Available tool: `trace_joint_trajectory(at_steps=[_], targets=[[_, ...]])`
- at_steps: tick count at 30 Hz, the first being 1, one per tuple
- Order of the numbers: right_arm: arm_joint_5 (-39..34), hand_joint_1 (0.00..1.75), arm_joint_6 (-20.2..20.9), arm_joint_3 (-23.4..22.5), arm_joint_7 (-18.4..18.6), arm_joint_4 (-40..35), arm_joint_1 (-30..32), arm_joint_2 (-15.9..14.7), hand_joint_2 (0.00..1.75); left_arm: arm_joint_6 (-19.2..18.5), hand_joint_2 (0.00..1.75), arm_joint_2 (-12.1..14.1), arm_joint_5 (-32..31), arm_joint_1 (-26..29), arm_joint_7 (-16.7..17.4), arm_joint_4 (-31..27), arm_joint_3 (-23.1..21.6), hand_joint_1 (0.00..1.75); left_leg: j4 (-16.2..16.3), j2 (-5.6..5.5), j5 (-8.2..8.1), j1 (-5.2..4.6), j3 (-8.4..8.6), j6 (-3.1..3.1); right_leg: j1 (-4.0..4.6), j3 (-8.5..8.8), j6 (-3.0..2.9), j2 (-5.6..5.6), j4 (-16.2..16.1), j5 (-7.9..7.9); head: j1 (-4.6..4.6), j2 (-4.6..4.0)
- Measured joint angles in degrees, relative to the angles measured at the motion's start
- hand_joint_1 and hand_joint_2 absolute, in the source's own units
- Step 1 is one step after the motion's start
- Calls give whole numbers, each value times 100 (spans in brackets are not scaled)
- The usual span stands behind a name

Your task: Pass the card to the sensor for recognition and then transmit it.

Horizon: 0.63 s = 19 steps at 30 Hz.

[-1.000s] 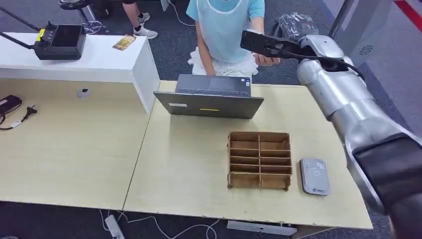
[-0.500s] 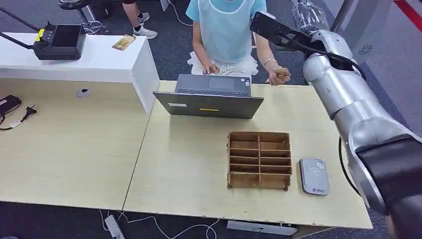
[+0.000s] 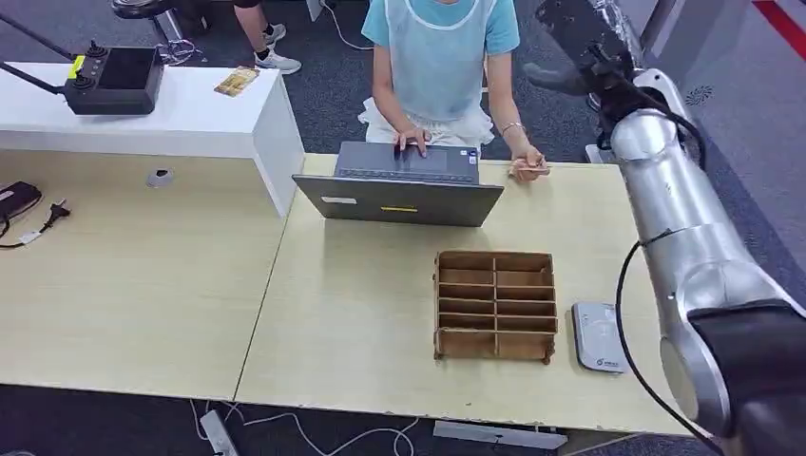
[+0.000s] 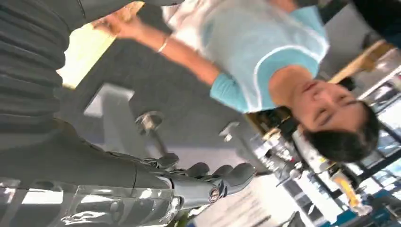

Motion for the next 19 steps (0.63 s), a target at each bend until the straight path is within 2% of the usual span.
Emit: trace_joint_trajectory(at_steps=[8, 19], targets=[[-1252, 0, 472, -463, -304, -1178, 859, -278, 175, 50, 0, -20, 160, 4, 0, 0, 48, 0, 0, -1, -1, 0, -1, 1, 0, 1, 0, -1, -2, 0, -2, 0], [-2719, 0, 492, -1075, -573, -2984, 2530, -592, 175, 122, 0, -57, 267, 18, 2, 0, 160, 0, -1, -2, -5, 0, -2, 6, 0, 0, 2, -4, -4, -3, 0, 0]])
